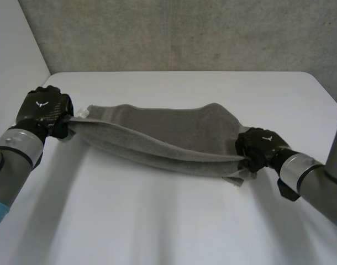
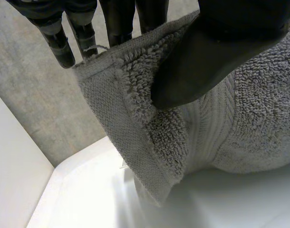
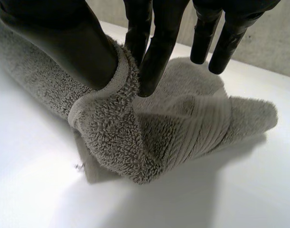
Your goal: Fold the towel.
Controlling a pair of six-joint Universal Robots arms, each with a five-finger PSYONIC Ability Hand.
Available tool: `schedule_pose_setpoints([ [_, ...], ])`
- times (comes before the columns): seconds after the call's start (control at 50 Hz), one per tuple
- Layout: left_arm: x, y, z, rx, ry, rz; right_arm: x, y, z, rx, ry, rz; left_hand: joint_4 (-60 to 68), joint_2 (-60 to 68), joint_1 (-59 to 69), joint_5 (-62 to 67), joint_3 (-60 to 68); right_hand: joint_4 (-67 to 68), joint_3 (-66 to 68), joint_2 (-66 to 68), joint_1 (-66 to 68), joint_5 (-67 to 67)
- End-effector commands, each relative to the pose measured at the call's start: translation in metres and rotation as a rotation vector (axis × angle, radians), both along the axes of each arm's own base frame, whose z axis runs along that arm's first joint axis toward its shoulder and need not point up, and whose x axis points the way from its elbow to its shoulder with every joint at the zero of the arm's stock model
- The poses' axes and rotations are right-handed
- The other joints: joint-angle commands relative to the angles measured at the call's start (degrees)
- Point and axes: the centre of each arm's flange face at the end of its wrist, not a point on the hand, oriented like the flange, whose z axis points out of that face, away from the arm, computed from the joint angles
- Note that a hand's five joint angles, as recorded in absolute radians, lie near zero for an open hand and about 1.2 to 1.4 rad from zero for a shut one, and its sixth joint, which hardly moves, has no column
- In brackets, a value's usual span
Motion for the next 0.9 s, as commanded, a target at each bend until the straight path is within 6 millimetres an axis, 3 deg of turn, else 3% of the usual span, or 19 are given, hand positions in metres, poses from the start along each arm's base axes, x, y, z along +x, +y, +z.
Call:
schedule_pose_setpoints([
  [0.02, 0.008, 0.011, 0.010, 0.028, 0.024, -0.039, -0.010, -0.003, 0.043, -0.092, -0.015, -0.006, -3.36, 4.34, 6.40, 3.49, -2.92, -4.37, -2.42, 3.93, 5.67, 4.63],
  [0.08, 0.009, 0.012, 0.010, 0.034, 0.034, -0.047, -0.008, -0.005, 0.057, -0.152, -0.006, 0.006, -3.36, 4.34, 6.40, 3.49, -2.92, -4.37, -2.42, 3.93, 5.67, 4.63],
  [0.16, 0.012, 0.016, 0.005, 0.069, 0.070, -0.046, -0.004, -0.005, 0.056, -0.185, 0.043, 0.035, -3.36, 4.34, 6.40, 3.49, -2.92, -4.37, -2.42, 3.93, 5.67, 4.63],
  [0.28, 0.015, 0.019, -0.006, 0.113, 0.081, -0.040, 0.010, -0.001, 0.020, -0.172, 0.209, 0.108, -3.36, 4.34, 6.40, 3.49, -2.92, -4.37, -2.42, 2.98, 4.72, 3.68],
  [0.36, 0.018, 0.018, -0.008, 0.117, 0.082, -0.027, 0.005, -0.005, 0.000, -0.084, 0.207, 0.013, -3.36, 4.34, 6.40, 3.49, -2.92, -4.37, -2.42, -18.81, -17.08, -18.11],
  [0.42, 0.023, 0.015, -0.008, 0.118, 0.083, -0.009, 0.004, -0.008, -0.005, -0.038, 0.155, -0.039, -3.36, 4.34, 6.40, 3.49, -2.92, -4.37, -2.42, -19.73, -17.99, -19.02],
  [0.6, 0.032, 0.008, -0.004, 0.104, 0.084, 0.016, -0.004, -0.018, 0.001, -0.031, 0.055, -0.122, -3.36, 4.34, 6.40, 3.49, -2.92, -4.37, -2.42, -22.92, -21.19, -22.22],
  [0.74, 0.033, 0.007, -0.001, 0.092, 0.085, 0.021, -0.014, -0.028, 0.009, -0.037, 0.014, -0.180, -3.36, 4.34, 6.40, 3.49, -2.92, -4.37, -2.42, -39.40, -37.66, -38.69],
  [0.82, 0.033, 0.005, 0.007, 0.065, 0.086, 0.023, -0.017, -0.032, 0.020, -0.061, -0.012, -0.196, -3.36, 4.34, 6.40, 3.49, -2.92, -4.37, -2.42, -37.56, -35.82, -36.85],
  [0.9, 0.033, 0.007, 0.011, 0.051, 0.088, 0.022, -0.015, -0.031, 0.028, -0.077, -0.044, -0.185, -3.36, 4.34, 6.40, 3.49, -2.92, -4.37, -2.42, -25.29, -23.56, -24.59],
])
